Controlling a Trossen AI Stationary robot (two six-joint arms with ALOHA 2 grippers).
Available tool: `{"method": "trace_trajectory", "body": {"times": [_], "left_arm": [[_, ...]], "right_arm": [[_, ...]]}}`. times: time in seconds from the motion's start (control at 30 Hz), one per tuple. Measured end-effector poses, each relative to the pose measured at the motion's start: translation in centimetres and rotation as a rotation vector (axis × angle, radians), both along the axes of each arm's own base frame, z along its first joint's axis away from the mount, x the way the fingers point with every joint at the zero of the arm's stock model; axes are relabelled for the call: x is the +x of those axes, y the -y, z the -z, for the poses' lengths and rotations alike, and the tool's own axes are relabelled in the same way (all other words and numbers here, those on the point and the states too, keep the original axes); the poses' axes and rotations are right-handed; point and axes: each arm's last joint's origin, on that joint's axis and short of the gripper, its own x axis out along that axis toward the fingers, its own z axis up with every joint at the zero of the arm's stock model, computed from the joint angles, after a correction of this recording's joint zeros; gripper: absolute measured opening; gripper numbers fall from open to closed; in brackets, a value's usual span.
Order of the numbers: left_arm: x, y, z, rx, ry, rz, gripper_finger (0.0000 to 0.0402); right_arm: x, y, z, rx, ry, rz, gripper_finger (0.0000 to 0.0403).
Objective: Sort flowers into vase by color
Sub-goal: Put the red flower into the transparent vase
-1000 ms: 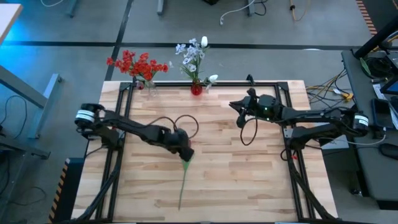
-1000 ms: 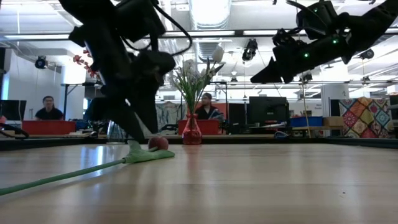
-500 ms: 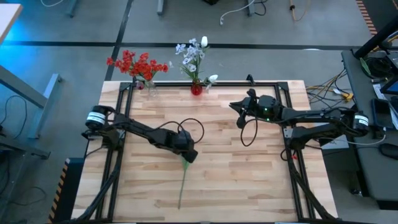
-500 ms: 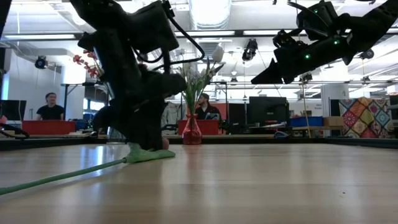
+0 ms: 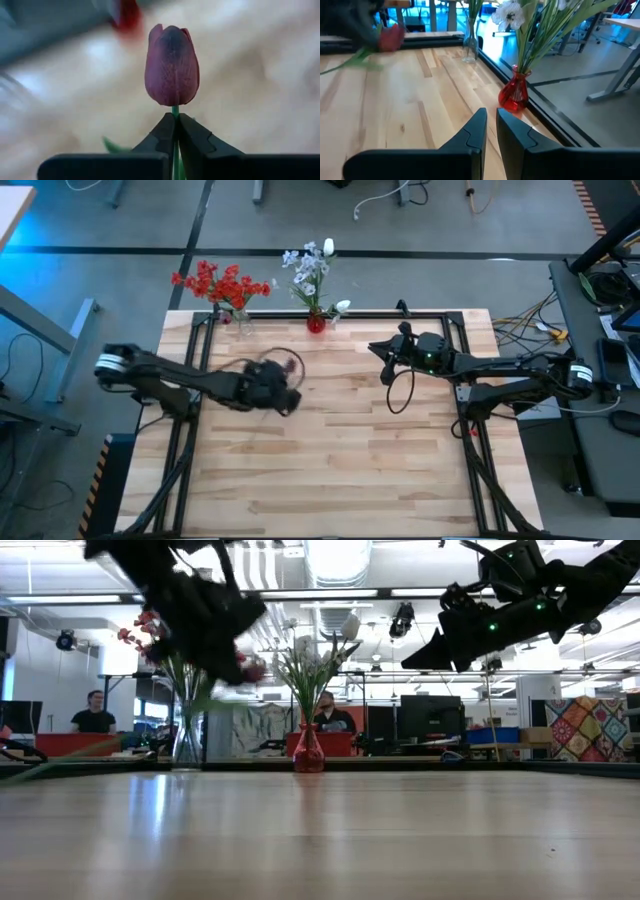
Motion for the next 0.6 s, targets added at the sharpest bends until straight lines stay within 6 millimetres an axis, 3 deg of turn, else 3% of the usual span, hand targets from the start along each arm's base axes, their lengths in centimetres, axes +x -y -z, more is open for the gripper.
{"method": "trace_trajectory", "body": {"times": [0.17, 0.3, 0.43, 0.6], "left_arm": [[-3.2, -1.0, -4.9, 0.290, 0.134, -0.102, 0.0001], [-5.3, -1.5, -7.5, 0.470, 0.190, -0.151, 0.0001], [-7.0, -2.1, -8.3, 0.572, 0.242, -0.154, 0.0000], [-8.8, -3.4, -8.1, 0.703, 0.411, -0.014, 0.0000]], "right_arm": [[0.0, 0.0, -0.1, 0.004, 0.012, 0.002, 0.0034], [0.1, 0.0, -0.3, 0.009, 0.040, 0.005, 0.0034], [0.1, 0.0, -0.5, 0.008, 0.058, 0.006, 0.0034], [0.1, 0.0, -0.6, 0.003, 0.069, 0.005, 0.0034]]}}
